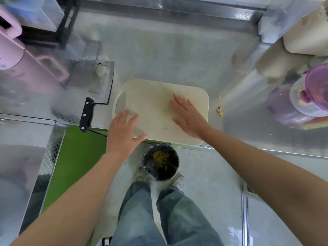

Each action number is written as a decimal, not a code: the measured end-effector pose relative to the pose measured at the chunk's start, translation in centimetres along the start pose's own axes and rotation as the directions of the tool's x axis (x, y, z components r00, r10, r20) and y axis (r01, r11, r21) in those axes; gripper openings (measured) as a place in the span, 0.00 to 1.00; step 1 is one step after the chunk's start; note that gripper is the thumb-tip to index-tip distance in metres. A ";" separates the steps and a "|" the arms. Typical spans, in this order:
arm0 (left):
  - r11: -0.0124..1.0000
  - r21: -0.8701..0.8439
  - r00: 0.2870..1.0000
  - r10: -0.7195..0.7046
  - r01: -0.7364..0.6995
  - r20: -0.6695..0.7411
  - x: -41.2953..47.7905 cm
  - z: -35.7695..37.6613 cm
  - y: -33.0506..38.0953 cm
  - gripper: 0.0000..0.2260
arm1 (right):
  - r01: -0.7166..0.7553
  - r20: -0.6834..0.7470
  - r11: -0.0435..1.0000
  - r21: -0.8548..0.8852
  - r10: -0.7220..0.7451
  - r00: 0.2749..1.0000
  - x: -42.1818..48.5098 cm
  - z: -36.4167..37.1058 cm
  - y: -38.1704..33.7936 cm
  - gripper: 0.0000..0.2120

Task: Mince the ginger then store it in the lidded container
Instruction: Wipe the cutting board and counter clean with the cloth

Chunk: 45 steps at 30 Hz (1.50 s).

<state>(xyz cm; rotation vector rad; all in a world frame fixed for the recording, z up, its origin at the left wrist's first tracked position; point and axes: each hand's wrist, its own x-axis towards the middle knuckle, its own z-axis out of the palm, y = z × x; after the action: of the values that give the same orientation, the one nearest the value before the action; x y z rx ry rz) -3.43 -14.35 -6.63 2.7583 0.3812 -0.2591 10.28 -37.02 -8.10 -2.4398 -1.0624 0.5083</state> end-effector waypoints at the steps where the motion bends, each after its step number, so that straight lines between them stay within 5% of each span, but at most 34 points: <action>1: 1.000 -0.017 1.000 0.000 0.000 0.002 0.1 -0.1 -0.2 0.32 | -0.003 0.041 0.999 -0.042 0.004 0.999 0.4 0.2 0.0 0.32; 7: 0.998 0.060 0.999 0.014 -0.012 -0.038 -0.1 0.2 -0.3 0.30 | 0.291 0.180 0.956 0.040 -0.294 0.939 -5.2 2.8 -2.7 0.28; 12: 0.997 0.073 1.000 0.025 -0.026 0.015 -0.2 0.7 -0.3 0.36 | 0.045 0.024 0.998 0.035 -0.046 0.999 -3.0 1.6 -2.3 0.30; 16: 0.993 0.106 0.996 0.051 -0.059 0.073 -0.5 0.8 -0.6 0.39 | 0.174 0.143 0.985 0.006 -0.173 0.974 -5.4 3.2 -4.3 0.31; 18: 0.991 0.114 0.995 0.065 -0.073 0.073 -0.4 0.7 -0.9 0.38 | 0.143 0.052 0.988 0.063 -0.146 0.988 -6.8 3.3 -4.5 0.29; 21: 0.985 0.121 0.993 0.119 -0.119 0.007 -1.0 1.0 -0.5 0.34 | -0.241 -0.131 0.963 0.125 0.256 0.958 -7.5 3.3 -3.6 0.33; 23: 0.986 0.038 0.986 0.162 -0.160 -0.035 -1.9 1.6 0.9 0.30 | -0.354 -0.110 0.929 0.108 0.365 0.924 -7.7 4.1 -4.0 0.33; 26: 0.968 -0.191 0.982 0.179 -0.165 0.058 -3.4 2.6 4.2 0.29 | -0.241 -0.076 0.952 0.187 0.258 0.963 -7.7 5.7 -6.6 0.31; 30: 0.824 -0.553 0.958 0.243 -0.120 0.154 -5.4 3.4 7.1 0.26 | -0.176 -0.135 0.831 0.528 0.287 0.948 -7.7 5.4 -7.8 0.28; 33: 0.846 -0.524 0.980 0.173 -0.099 0.094 -5.6 3.4 6.1 0.27 | -0.271 -0.201 0.795 0.542 0.436 0.877 -8.4 5.0 -6.4 0.28; 37: 0.801 -0.581 0.966 0.242 -0.144 0.094 -5.3 2.8 5.1 0.25 | -0.171 -0.111 0.846 0.505 0.260 0.959 -8.6 4.6 -7.2 0.28; 41: 0.861 -0.502 0.991 0.125 -0.085 0.047 -4.5 2.6 4.9 0.26 | -0.271 -0.162 0.814 0.514 0.403 0.901 -8.0 4.4 -7.1 0.28; 45: 0.871 -0.472 0.985 0.169 -0.136 0.028 -4.3 2.2 4.8 0.25 | -0.159 -0.087 0.872 0.462 0.223 0.971 -8.0 4.6 -7.8 0.27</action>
<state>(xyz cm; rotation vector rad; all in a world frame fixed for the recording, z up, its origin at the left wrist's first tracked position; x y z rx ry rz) -6.41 -20.52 -6.22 2.2771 0.1746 -0.1898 -1.69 -37.11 -6.64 -2.1302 -0.5642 0.5677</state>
